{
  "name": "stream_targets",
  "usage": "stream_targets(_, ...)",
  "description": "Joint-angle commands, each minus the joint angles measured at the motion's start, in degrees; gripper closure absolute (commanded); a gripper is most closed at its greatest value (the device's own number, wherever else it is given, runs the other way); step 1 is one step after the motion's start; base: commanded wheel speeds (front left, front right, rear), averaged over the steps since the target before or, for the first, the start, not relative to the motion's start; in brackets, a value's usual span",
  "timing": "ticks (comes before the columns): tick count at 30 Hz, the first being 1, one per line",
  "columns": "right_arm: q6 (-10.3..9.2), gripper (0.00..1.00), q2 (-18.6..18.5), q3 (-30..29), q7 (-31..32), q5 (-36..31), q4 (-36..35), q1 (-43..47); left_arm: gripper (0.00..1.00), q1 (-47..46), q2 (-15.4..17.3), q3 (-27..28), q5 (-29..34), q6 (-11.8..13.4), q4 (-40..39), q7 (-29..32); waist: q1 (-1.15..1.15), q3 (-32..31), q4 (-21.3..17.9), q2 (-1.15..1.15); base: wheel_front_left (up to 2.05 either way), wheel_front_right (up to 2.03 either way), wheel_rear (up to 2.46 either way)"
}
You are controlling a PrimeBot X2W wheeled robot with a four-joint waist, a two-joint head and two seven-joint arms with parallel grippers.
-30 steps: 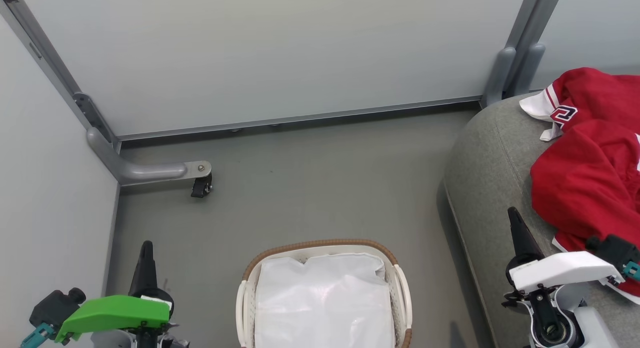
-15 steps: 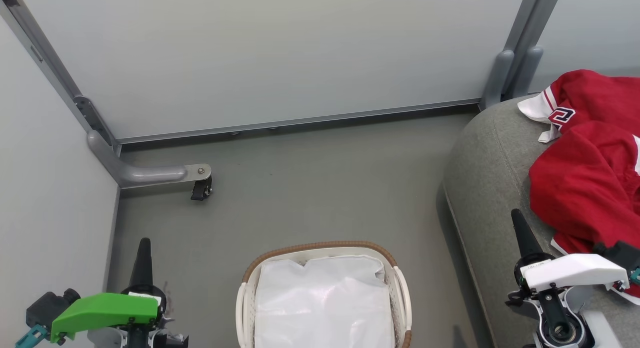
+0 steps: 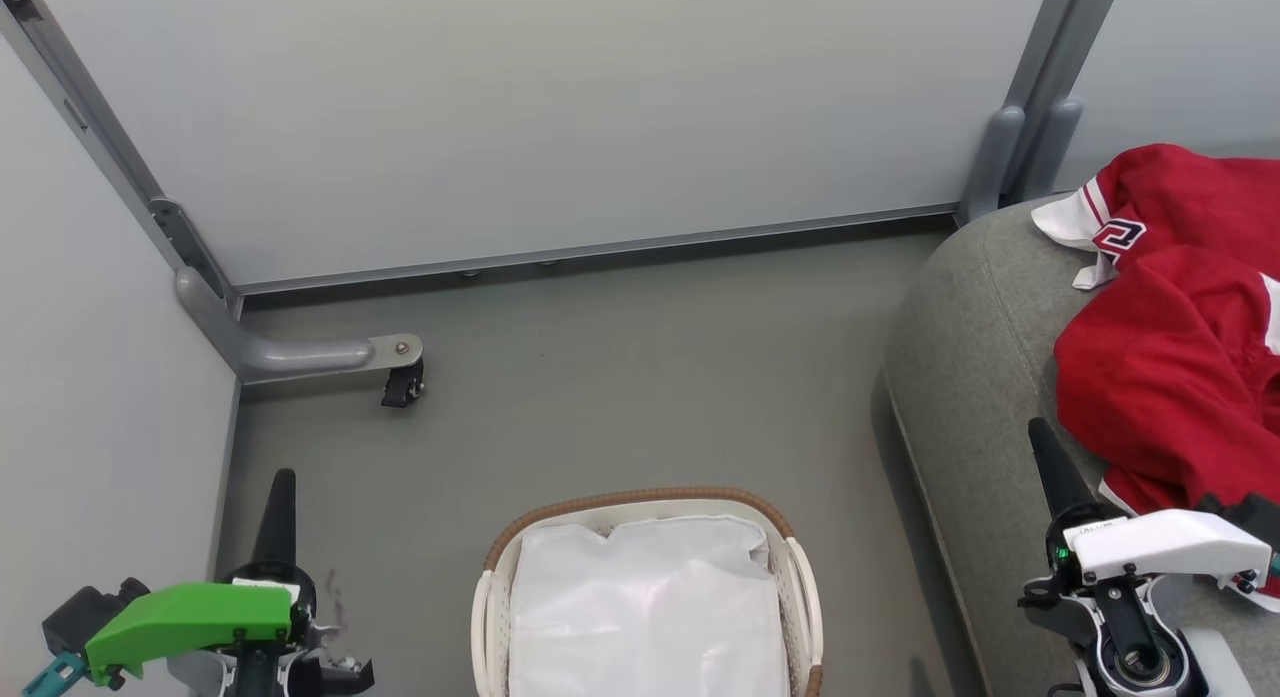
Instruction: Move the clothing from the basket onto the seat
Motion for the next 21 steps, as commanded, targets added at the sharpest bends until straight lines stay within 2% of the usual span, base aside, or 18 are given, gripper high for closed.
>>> stream_targets(1, -0.04, 1.0, -0.3, -0.3, 0.5, 1.4, -0.6, 0.6, 1.0, -1.4, 0.4, 0.4, -1.4, -0.3, -0.6, 0.4, 0.0, -0.1, 0.0, 0.0, 0.0, 0.0, 0.0)
stream_targets(21, -0.04, 1.0, -0.4, -1.3, 2.8, 11.0, -1.3, 1.2, 1.0, -2.0, 0.4, 1.6, -9.4, -0.5, -0.8, 2.9, 0.0, -0.7, -0.2, 0.0, 0.0, 0.0, 0.0)
